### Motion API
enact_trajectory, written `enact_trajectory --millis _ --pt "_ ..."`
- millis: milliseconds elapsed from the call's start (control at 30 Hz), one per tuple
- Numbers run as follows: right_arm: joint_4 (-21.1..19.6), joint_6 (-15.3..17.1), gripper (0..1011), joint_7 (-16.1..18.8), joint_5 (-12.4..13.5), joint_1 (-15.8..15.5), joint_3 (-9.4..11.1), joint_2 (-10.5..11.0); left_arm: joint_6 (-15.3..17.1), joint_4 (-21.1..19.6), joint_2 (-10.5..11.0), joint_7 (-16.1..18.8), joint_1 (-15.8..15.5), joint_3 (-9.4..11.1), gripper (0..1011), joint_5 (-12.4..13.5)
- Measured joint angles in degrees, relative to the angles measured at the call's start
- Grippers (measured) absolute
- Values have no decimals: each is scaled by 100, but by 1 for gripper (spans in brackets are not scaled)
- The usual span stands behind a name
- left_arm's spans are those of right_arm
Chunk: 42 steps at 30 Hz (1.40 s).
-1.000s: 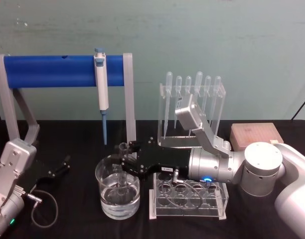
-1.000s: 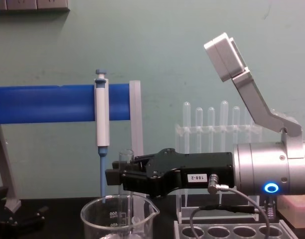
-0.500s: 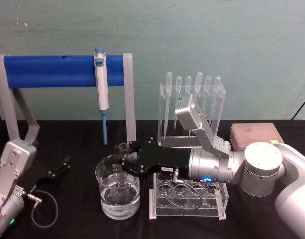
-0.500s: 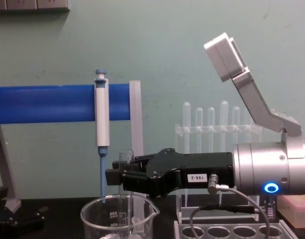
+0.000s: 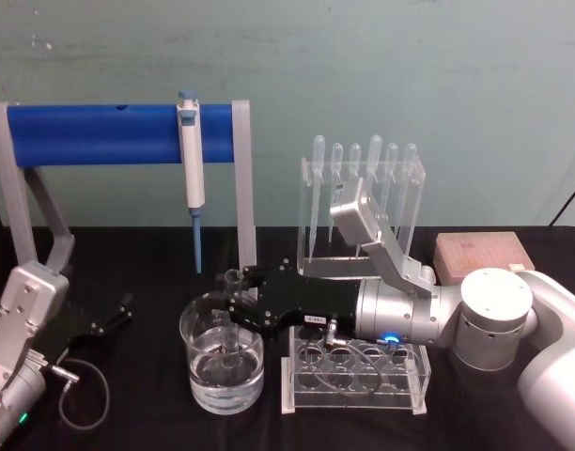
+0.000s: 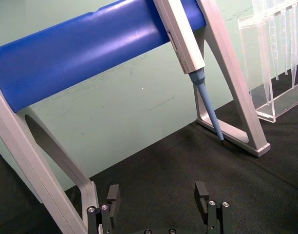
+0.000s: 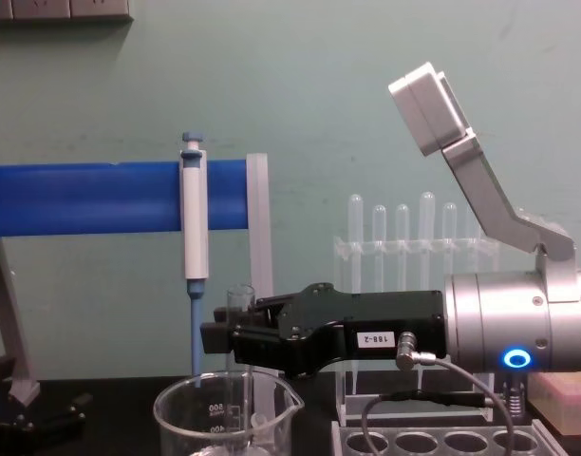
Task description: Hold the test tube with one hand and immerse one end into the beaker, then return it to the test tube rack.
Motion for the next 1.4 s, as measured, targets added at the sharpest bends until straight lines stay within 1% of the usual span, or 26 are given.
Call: enact_trajectory --millis 1400 --pt "0 0 228 0 0 0 0 0 0 0 0 0 0 0 1000 0"
